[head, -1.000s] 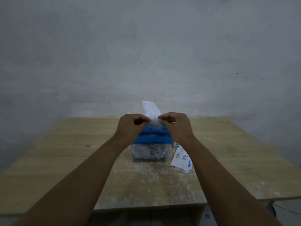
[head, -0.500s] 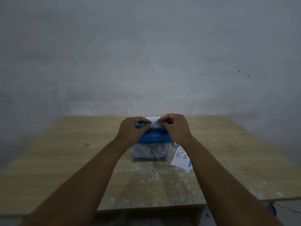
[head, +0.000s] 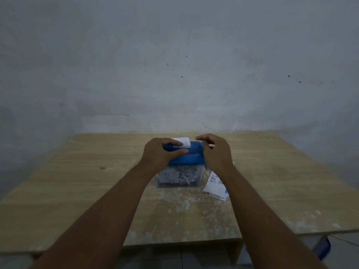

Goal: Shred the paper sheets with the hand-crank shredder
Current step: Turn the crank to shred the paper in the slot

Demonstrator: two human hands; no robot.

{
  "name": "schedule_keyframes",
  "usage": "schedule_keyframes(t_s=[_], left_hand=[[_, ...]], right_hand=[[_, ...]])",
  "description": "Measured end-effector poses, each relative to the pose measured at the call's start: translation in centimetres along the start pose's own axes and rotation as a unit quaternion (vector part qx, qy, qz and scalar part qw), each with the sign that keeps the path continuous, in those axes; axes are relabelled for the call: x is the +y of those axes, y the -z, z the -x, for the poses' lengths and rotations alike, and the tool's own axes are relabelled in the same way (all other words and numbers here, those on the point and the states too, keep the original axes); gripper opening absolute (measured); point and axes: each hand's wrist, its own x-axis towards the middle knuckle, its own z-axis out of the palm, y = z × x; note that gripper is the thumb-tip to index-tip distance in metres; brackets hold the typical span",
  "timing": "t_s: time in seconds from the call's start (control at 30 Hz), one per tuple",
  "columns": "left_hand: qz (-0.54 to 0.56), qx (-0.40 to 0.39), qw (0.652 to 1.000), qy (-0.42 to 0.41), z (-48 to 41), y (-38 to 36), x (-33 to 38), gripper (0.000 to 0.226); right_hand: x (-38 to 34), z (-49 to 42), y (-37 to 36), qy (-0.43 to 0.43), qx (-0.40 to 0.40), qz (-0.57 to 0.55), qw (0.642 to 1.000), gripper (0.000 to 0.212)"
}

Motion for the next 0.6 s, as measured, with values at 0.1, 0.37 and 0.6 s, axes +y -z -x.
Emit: schedule_keyframes(t_s=[0.1,0.37,0.6], left_hand=[[0.009,-0.001,1.0,0.004,0.1,0.0,-0.1,0.033],[0.026,0.008,1.0,0.007,0.3,-0.3,-0.2,0.031],[0.044,0.02,0.999,0.007,0.4,-0.7,-0.2,0.026]], right_hand=[[2.1,2.1,0.1,-0.057,0.03,-0.006,0.998,0.027],[5.2,5.4,0.4,-0.168,-0.031,0.048,0.984,0.02],[3.4,6.8,1.6,-0.184,0.039,-0.05,0.981,0.021]])
